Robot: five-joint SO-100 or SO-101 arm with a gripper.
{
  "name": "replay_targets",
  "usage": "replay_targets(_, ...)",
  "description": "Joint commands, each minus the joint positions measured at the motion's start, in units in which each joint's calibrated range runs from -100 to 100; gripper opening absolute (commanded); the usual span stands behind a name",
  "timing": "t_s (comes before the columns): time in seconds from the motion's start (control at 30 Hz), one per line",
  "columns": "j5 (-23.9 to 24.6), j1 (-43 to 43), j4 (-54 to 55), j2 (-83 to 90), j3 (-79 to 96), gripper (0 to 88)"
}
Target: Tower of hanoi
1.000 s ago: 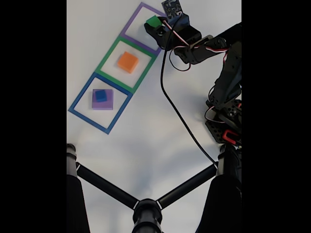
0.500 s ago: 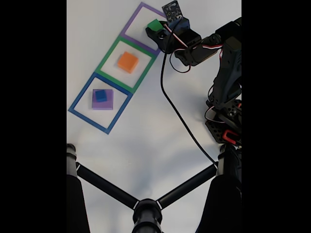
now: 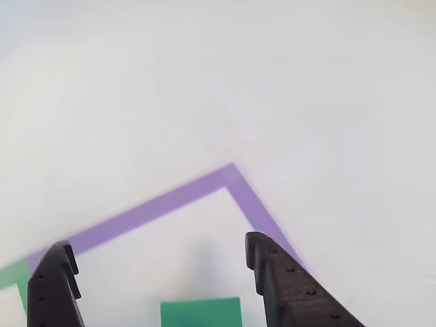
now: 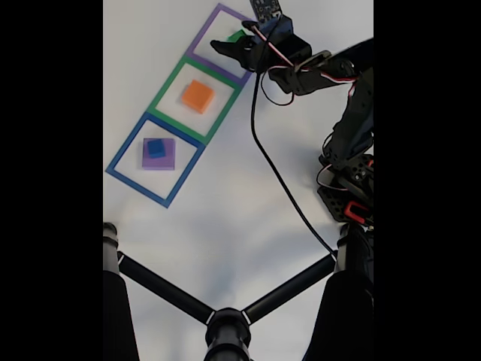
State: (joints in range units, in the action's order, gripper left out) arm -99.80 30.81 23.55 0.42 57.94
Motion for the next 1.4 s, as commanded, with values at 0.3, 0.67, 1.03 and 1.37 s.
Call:
replay_targets(0.3,-0.2,-7.8,-77.3,29.6,-35.5,0.1)
replay_targets(0.67,5.1,-26.7,-101.8,41.2,-42.8,0.1)
replay_targets(1.03,6.6,-40.0,-95.3,55.9,-23.9,4.1)
replay_targets(1.37,-0.2,-40.9,-61.5,60.4,4.1,22.0)
